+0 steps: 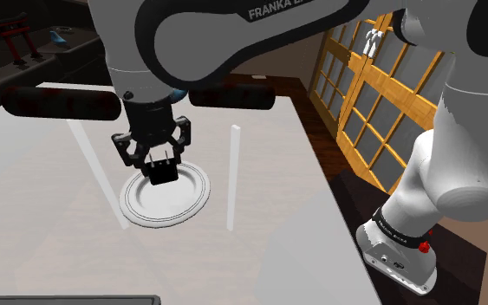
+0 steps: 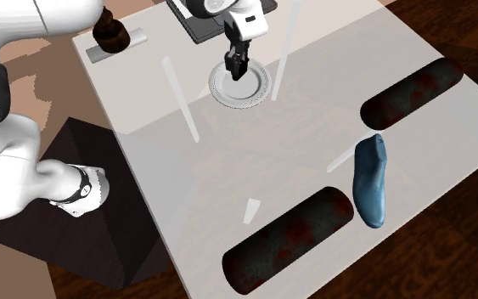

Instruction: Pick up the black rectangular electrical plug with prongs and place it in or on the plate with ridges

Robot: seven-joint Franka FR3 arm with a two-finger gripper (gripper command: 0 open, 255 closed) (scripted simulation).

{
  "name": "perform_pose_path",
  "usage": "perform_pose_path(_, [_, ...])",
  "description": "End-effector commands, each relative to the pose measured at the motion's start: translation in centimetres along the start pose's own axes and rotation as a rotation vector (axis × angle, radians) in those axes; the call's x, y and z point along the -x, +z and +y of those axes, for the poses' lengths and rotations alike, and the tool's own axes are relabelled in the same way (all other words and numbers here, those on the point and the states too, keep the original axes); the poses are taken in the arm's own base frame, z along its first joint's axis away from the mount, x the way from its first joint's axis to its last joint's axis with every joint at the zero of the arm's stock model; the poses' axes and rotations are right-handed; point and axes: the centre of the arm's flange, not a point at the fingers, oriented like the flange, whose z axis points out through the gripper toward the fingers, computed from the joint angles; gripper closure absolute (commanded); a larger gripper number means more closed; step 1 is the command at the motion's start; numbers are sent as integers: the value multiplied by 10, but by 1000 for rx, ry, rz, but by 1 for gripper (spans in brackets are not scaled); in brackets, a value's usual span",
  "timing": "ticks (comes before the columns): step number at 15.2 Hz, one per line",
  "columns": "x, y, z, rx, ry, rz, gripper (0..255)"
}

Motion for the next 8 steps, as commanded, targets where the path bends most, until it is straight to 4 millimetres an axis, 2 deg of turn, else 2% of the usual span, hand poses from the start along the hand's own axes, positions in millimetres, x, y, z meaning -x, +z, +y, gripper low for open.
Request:
perform_pose_path(1, [0, 11, 1, -1, 0, 0, 255])
perform_pose_path(5, [0, 35, 1, -1, 0, 0, 255])
perform_pose_path(8, [0, 35, 1, -1, 0, 0, 255])
